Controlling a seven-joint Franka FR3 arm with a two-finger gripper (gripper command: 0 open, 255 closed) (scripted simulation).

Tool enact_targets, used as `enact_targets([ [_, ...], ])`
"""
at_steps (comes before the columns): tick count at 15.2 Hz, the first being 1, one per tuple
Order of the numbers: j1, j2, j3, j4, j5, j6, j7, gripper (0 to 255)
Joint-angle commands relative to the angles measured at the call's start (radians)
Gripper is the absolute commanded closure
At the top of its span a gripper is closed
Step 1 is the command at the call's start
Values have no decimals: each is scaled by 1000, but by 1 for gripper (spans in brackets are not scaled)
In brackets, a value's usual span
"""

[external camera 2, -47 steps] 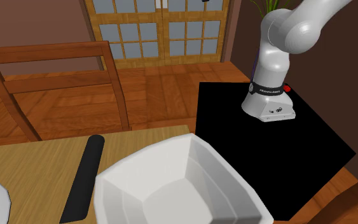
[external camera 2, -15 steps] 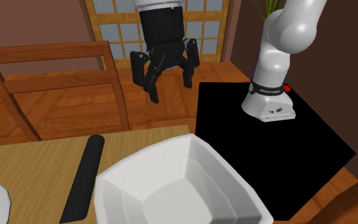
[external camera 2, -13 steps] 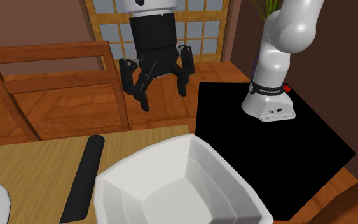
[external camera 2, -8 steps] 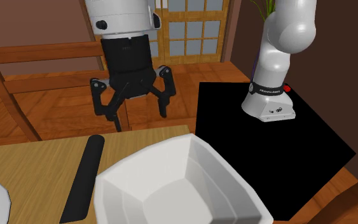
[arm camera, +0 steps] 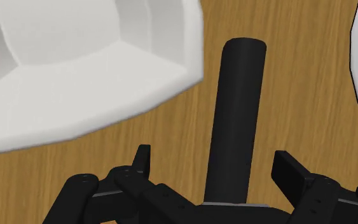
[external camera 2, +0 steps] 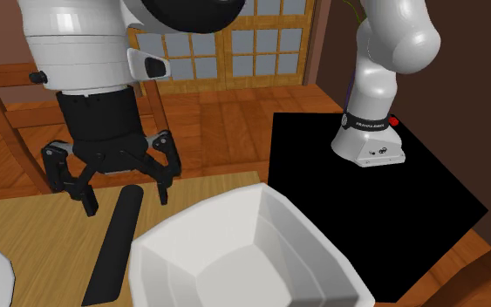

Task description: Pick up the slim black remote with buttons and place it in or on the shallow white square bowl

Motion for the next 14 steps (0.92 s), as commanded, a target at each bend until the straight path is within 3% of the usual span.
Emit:
enact_targets([
  [1,57,86,-46,98,-46,0,81,0],
  [9,100,160,-82,105,-86,67,110,0],
  [14,100,160,-82,105,-86,67,110,0],
])
